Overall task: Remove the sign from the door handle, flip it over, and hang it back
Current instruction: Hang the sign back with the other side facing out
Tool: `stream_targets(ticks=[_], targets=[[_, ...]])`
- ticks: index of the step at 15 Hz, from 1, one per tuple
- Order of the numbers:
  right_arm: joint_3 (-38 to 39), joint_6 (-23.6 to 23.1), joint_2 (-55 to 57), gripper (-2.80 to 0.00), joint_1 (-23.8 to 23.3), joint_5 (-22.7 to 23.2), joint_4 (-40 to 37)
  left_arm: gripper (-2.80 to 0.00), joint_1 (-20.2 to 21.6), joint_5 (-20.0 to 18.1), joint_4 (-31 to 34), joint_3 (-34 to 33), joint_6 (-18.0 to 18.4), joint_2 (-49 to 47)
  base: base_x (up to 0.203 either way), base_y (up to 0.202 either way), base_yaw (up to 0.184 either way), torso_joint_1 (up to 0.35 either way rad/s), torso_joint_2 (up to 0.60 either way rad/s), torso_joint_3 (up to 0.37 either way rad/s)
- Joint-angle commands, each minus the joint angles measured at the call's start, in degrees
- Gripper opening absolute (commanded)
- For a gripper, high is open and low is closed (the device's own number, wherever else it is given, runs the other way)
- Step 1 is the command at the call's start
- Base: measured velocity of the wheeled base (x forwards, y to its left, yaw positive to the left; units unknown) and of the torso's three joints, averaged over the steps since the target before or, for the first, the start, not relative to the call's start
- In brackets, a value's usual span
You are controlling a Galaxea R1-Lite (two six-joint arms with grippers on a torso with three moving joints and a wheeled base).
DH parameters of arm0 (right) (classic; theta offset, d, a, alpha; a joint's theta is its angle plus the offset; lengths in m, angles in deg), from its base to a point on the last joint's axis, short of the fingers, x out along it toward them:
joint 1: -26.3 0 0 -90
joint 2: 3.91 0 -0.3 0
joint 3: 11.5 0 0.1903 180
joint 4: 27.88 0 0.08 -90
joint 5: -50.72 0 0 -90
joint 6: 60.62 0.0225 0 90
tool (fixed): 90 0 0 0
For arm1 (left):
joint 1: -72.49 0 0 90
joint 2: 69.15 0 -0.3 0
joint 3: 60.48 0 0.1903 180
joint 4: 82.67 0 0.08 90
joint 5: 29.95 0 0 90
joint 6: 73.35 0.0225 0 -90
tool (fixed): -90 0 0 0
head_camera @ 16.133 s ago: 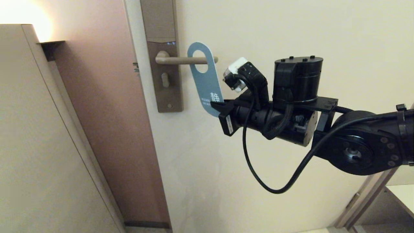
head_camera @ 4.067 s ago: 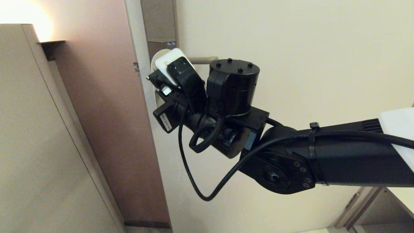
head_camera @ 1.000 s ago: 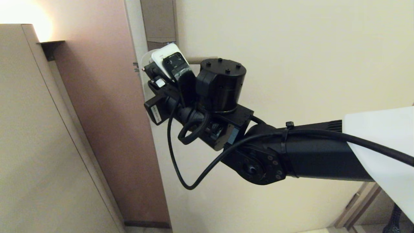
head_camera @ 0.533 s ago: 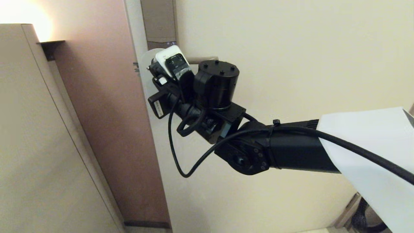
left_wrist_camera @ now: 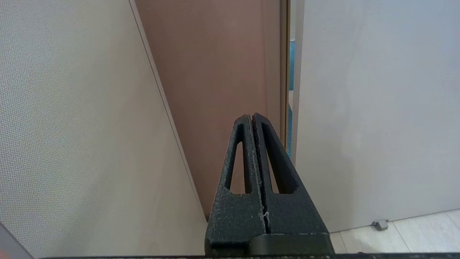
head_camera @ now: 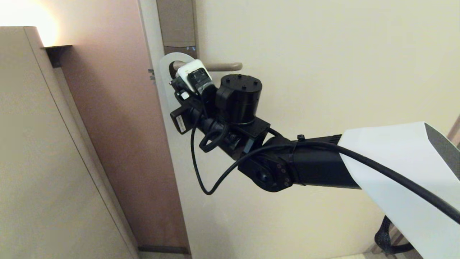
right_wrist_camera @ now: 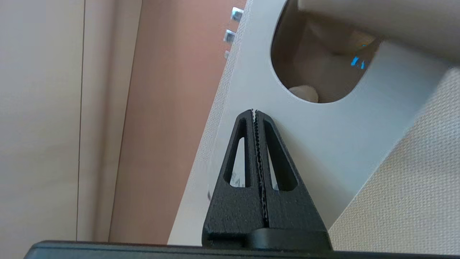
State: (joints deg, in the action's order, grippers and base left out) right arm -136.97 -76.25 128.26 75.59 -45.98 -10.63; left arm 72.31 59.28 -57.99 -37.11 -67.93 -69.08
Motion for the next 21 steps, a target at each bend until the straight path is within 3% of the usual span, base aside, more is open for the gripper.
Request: stream_targets(ticks=[1,9,21], targets=[[0.1,-0.1,0.1,-2.80,0.0,-0.1,0.4,-2.80,0.0,0.0,0.0,0.0,0.0,-0.1,0.000,0.000,0.000,0.000,0.00,0.000],[4.6,-0.7,-3.9,-2.80,-1.9,-0.2,3.4,-2.80,0.0,0.0,0.0,0.0,0.0,-0.1,0.000,0.000,0.000,0.000,0.00,0.000],[25.0,-0.6,-16.9,-2.80,-4.7,0.0,3.9,-2.80,0.0,0.0,0.0,0.0,0.0,-0.1,0.000,0.000,0.000,0.000,0.00,0.000]])
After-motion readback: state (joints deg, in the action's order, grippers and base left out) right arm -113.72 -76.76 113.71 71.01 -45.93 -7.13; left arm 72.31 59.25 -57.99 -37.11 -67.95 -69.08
